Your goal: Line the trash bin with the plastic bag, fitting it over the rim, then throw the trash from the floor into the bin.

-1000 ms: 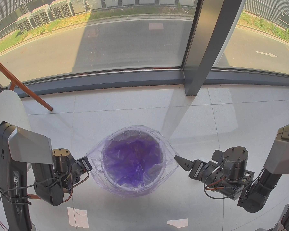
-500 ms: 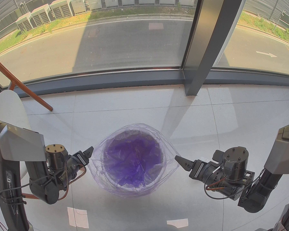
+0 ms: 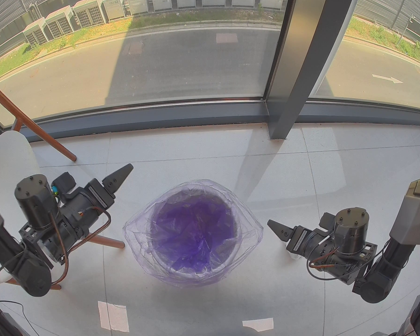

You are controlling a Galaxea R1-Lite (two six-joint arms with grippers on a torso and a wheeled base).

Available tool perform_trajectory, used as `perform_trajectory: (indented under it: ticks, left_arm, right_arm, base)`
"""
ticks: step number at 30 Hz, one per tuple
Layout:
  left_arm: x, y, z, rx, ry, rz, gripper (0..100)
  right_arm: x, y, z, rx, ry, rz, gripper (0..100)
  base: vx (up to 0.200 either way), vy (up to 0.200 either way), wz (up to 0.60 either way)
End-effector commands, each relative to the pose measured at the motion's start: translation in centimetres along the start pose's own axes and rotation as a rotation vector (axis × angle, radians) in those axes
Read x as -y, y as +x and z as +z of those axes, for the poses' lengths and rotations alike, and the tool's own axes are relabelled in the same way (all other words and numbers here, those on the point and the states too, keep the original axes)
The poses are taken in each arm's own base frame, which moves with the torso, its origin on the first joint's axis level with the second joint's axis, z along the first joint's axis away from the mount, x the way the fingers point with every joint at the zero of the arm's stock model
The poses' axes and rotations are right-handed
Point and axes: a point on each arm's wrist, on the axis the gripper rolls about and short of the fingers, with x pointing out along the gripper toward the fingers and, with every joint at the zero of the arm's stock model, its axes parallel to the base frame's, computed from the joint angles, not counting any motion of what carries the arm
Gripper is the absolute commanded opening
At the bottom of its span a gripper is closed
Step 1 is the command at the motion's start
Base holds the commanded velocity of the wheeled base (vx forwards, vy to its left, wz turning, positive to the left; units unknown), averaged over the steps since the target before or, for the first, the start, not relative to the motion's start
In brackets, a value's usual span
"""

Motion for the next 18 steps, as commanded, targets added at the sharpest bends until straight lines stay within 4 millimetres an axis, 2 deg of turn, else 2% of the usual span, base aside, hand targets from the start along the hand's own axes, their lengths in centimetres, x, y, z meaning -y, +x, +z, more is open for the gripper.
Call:
perform_trajectory:
  ticks: [1, 4, 6, 7, 8, 11, 14, 18]
  left_arm:
    - [6.0, -5.3, 1.8, -0.006, -0.188, -0.239, 100]
    - [6.4, -7.5, -0.7, -0.161, -0.189, -0.270, 100]
    - [6.3, -8.5, -1.5, -0.240, -0.179, -0.305, 100]
    - [6.3, -8.5, -1.6, -0.248, -0.177, -0.308, 100]
    - [6.4, -9.1, -1.6, -0.295, -0.156, -0.360, 100]
    - [6.6, -9.7, -1.4, -0.361, -0.083, -0.418, 100]
    - [6.9, -10.1, -0.9, -0.383, -0.012, -0.430, 100]
    - [7.9, -10.6, 0.4, -0.400, 0.036, -0.428, 100]
  right_arm:
    - [2.2, -1.0, 3.6, 0.105, -0.075, -0.060, 100]
    - [3.4, -1.9, 4.9, 0.109, -0.162, -0.062, 100]
    - [5.0, -2.8, 5.2, 0.068, -0.251, -0.075, 100]
    - [5.2, -2.9, 5.2, 0.063, -0.259, -0.075, 100]
    - [7.3, -3.8, 5.2, 0.003, -0.361, -0.094, 100]
    - [11.5, -4.7, 4.9, -0.115, -0.498, -0.119, 100]
    - [13.6, -4.2, 4.6, -0.171, -0.550, -0.111, 100]
    - [14.6, -1.7, 4.5, -0.152, -0.507, -0.110, 100]
  base:
    - [0.000, 0.000, 0.00]
    - [0.000, 0.000, 0.00]
    - [0.000, 0.000, 0.00]
    - [0.000, 0.000, 0.00]
    - [0.000, -0.200, 0.00]
    - [0.000, -0.200, 0.00]
    - [0.000, -0.200, 0.00]
    - [0.000, -0.200, 0.00]
